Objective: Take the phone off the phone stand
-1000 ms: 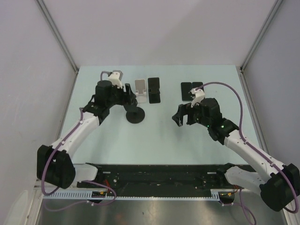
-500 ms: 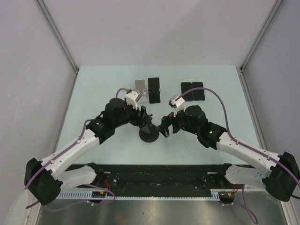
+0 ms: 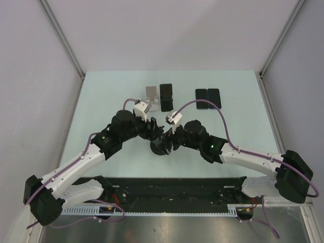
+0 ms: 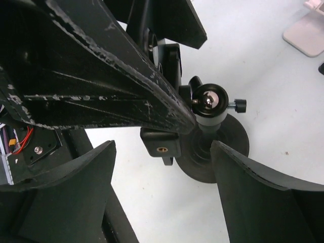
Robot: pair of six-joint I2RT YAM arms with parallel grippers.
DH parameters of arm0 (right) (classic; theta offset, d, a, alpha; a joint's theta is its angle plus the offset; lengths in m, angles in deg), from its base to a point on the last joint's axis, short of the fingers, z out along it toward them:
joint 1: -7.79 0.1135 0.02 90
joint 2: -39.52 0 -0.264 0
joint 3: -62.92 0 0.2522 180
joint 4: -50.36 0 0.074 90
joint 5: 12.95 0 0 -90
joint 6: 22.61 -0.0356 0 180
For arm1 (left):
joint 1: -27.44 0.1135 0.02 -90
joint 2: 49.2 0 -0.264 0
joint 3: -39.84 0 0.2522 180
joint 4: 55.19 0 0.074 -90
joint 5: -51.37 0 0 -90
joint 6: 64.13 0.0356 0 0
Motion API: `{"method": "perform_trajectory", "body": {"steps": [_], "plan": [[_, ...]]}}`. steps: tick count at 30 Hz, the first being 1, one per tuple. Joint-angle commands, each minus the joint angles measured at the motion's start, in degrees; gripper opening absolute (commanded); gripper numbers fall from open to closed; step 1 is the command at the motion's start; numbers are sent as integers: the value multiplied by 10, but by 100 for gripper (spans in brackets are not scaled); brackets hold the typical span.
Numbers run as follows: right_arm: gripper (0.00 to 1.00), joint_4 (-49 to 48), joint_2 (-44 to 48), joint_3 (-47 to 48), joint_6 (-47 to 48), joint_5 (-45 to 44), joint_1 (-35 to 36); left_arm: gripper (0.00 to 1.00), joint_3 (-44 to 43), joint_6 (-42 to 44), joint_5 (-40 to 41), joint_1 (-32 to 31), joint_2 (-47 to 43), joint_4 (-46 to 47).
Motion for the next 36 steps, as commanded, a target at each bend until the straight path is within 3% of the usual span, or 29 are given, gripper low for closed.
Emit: {"method": "perform_trajectory", "body": {"steps": [1, 8, 9, 11, 13, 14, 17, 23, 36], "plan": [[77, -62, -13, 22, 11, -30, 9, 12, -5, -25, -4, -7, -31, 70], [40, -53, -11, 22, 14, -30, 13, 24, -2, -22, 1, -7, -39, 70], [28, -51, -10, 22, 14, -31, 14, 31, -1, -22, 3, -7, -40, 70], [13, -45, -9, 22, 15, -32, 17, 40, 3, -22, 4, -7, -44, 70], [3, -43, -9, 22, 14, -31, 18, 50, 10, -21, 7, -7, -46, 71], [0, -42, -9, 22, 12, -30, 18, 61, 13, -18, 10, -7, -49, 72], [0, -44, -11, 22, 10, -28, 21, 76, 27, -19, 21, -7, -54, 73], [0, -48, -15, 22, 6, -31, 25, 91, 63, -32, 49, -8, -85, 94], [0, -50, -21, 22, 4, -38, 31, 88, 135, -48, 69, -13, -96, 167]]}}
